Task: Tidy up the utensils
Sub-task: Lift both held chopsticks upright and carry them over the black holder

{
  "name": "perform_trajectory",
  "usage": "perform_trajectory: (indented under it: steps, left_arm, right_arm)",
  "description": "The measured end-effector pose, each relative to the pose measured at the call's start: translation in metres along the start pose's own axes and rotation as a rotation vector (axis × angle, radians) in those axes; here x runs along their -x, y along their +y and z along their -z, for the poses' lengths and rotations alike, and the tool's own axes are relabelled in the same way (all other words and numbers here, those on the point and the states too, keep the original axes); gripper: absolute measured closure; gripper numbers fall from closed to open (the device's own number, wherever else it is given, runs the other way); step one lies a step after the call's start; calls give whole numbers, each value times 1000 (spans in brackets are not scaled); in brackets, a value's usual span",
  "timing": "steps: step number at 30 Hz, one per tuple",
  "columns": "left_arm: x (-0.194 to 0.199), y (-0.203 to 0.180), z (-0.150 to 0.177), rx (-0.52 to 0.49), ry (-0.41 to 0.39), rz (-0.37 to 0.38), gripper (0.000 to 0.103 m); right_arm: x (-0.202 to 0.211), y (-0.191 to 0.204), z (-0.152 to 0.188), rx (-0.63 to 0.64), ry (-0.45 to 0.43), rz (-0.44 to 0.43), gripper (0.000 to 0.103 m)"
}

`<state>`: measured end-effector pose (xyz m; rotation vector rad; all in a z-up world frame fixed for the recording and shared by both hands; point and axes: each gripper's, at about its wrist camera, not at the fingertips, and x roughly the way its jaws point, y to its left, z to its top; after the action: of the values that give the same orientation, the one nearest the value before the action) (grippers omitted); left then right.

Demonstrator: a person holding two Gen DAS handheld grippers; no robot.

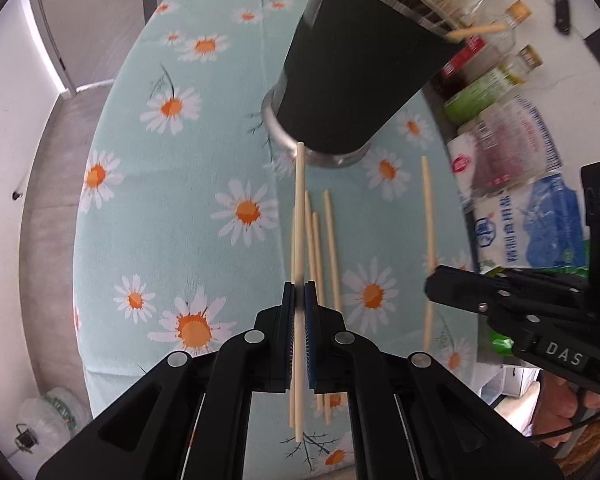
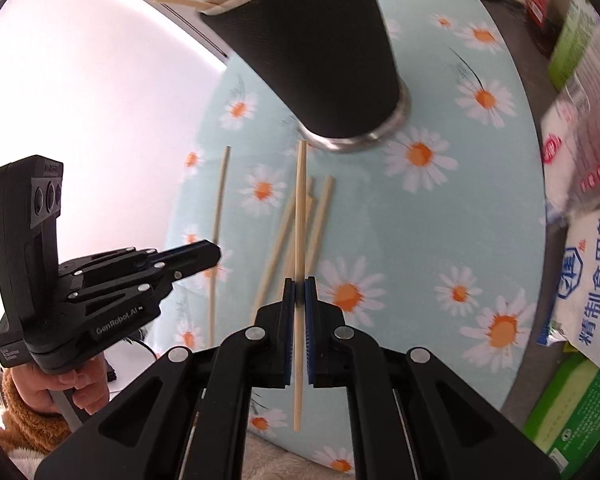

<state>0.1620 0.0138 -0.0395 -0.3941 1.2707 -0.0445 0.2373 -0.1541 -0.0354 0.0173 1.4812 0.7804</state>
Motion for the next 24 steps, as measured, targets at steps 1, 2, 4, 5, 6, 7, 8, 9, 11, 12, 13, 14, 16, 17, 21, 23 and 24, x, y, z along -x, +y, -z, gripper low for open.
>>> perform_trajectory:
  steps: [1, 2, 4, 5, 6, 7, 8, 9, 11, 12, 13, 14, 16, 17, 21, 23, 24]
  left_arm:
    - [8, -1, 0, -11, -36, 30, 99]
    - [15, -1, 1, -15, -57, 49, 99]
    - [25, 1, 2, -16, -94, 80, 99]
    - [29, 2, 1, -23, -117, 99, 99]
    - [35, 3, 2, -32, -141, 114, 99]
    - [40, 3, 1, -42, -163, 132, 99]
    - [46, 3, 2, -54, -185, 151, 99]
    - [52, 2, 2, -69, -213, 169, 99]
    - [60, 0, 1, -91, -261, 187, 99]
    - [66, -1, 1, -104, -286, 198, 99]
    - [68, -3, 0, -107, -302, 203, 99]
    - [72, -3, -1, -107, -329, 205, 99]
    - [82, -2, -2, -126, -399, 206, 99]
    - [87, -1, -2, -132, -425, 211, 99]
    - [108, 0, -4, -172, -557, 216, 99]
    - [116, -1, -6, -187, -602, 212, 99]
    - [122, -1, -7, -191, -638, 224, 99]
  right_arm:
    - [4, 3, 1, 2, -28, -18, 97]
    - [8, 5, 2, 6, -46, -33, 97]
    - [14, 7, 3, 3, -79, -59, 97]
    - [18, 9, 4, 8, -100, -76, 97]
    - [23, 11, 4, 17, -125, -84, 97]
    - [27, 13, 4, 23, -142, -83, 97]
    - [31, 14, 4, 30, -163, -78, 97]
    - [34, 15, 3, 32, -183, -78, 97]
    - [44, 15, 5, 28, -231, -93, 97]
    - [47, 15, 5, 25, -243, -103, 97]
    - [50, 16, 4, 25, -256, -107, 97]
    - [53, 18, 4, 30, -276, -107, 97]
    - [58, 22, 1, 46, -317, -96, 97]
    - [62, 25, 1, 57, -346, -97, 97]
    - [79, 34, 3, 87, -468, -95, 97]
    - [85, 37, 0, 99, -518, -82, 97]
    - [90, 38, -1, 105, -544, -78, 97]
